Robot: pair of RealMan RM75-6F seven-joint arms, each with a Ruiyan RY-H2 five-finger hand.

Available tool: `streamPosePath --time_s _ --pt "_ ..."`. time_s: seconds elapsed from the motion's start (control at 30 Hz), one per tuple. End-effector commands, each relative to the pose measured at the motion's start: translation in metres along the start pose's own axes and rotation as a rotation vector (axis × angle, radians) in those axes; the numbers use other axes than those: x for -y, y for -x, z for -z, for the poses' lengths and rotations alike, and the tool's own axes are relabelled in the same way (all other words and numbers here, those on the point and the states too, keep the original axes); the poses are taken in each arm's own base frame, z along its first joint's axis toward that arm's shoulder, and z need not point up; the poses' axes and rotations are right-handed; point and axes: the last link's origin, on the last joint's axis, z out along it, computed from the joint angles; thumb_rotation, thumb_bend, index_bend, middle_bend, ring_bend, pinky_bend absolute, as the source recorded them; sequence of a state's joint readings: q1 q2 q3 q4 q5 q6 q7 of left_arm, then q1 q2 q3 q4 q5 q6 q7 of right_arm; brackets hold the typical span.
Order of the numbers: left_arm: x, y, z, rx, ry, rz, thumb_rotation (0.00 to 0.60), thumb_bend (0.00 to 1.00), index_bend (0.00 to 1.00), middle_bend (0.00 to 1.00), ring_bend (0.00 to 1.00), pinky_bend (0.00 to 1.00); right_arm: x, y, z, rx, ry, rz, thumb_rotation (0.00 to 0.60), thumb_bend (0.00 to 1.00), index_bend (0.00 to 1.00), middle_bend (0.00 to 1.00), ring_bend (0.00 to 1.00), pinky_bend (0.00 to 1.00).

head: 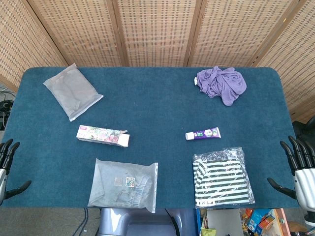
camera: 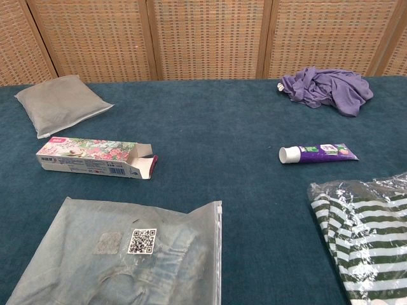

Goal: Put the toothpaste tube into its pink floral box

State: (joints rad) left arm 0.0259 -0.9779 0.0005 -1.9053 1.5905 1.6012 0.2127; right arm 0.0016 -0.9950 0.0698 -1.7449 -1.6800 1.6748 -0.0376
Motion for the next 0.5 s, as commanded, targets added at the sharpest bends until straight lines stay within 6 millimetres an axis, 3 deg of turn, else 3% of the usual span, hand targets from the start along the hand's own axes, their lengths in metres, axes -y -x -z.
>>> streamPosePath --time_s 0.03,0.27,0.37,0.5 --pt "0.000 0.000 0.000 0.002 0.003 -0.005 0.600 0.15 0.00 0.00 0.00 0.00 0.000 0.001 -0.001 0.005 0.001 0.004 0.600 0.00 0.00 0.00 0.00 0.00" --pt "-0.002 0.002 0.000 -0.001 0.015 -0.017 0.600 0.15 0.00 0.00 0.00 0.00 0.002 0.009 -0.003 0.036 -0.005 0.006 0.600 0.00 0.00 0.00 0.00 0.00" --pt "-0.003 0.004 -0.004 -0.013 0.034 -0.009 0.600 0.15 0.00 0.00 0.00 0.00 0.010 0.028 -0.026 0.114 -0.067 -0.022 0.600 0.00 0.00 0.00 0.00 0.00" --pt "-0.004 0.010 -0.010 0.000 0.036 -0.043 0.600 0.15 0.00 0.00 0.00 0.00 0.020 0.047 -0.072 0.200 -0.146 -0.018 0.600 0.00 0.00 0.00 0.00 0.00"
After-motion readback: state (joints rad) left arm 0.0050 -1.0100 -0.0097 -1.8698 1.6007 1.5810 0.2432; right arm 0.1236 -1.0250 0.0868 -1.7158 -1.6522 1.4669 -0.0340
